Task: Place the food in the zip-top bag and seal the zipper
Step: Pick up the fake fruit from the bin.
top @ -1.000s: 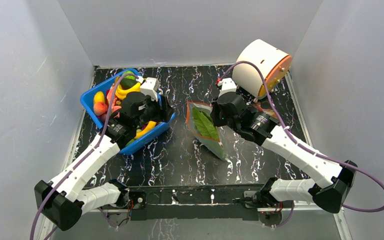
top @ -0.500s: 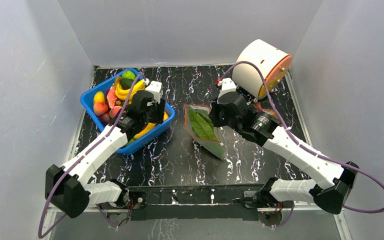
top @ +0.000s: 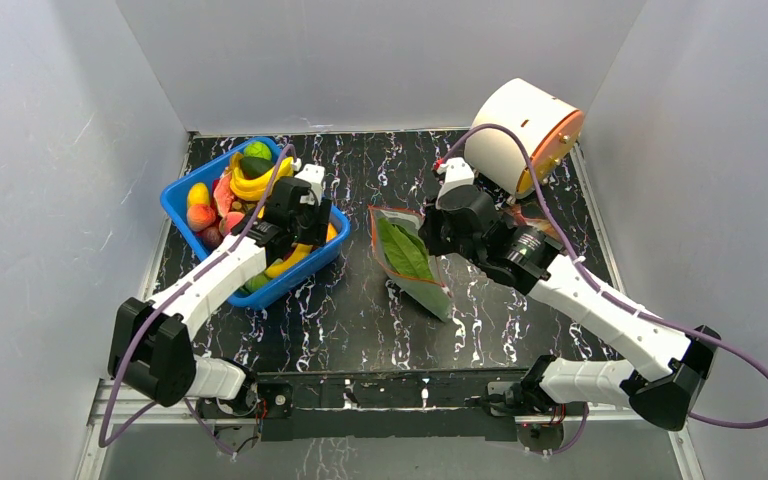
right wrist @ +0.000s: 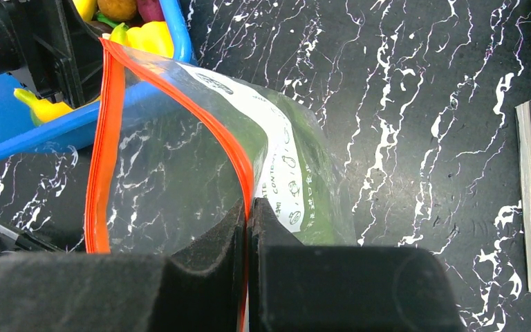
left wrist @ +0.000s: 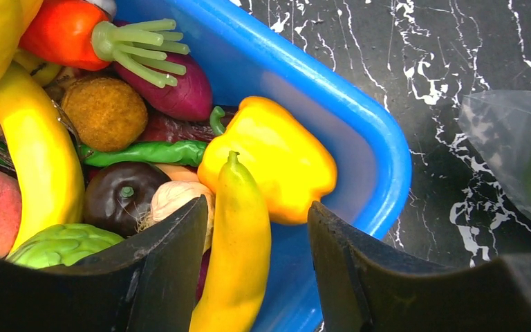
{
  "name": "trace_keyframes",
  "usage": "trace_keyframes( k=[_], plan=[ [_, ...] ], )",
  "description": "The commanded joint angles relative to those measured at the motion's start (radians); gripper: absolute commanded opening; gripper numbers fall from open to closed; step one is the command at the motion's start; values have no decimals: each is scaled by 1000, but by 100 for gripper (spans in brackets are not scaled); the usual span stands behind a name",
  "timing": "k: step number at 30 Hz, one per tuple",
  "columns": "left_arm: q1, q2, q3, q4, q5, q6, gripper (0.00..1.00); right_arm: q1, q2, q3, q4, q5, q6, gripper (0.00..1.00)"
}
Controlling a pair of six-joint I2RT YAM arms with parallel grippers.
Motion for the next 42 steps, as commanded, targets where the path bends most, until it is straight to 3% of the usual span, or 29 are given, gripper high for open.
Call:
trace_keyframes(
  k=[1, 15, 19, 27, 42],
  plan=[
    [10, 7, 35, 27, -7, 25, 53, -2, -39, 1, 60, 6, -4, 0],
    [18, 60, 18, 44, -24, 40, 48, -2, -47, 1, 62, 0, -2, 0],
    [19, 56, 21, 43, -12, 42, 33, -3, -46, -3, 63, 1, -2, 0],
    [20, 21, 23, 35, 1, 34, 19, -2, -50, -22, 71, 0, 3, 0],
    [19, -156, 55, 13, 92, -18, 18, -3, -47, -54, 105, -21, 36, 0]
  ],
)
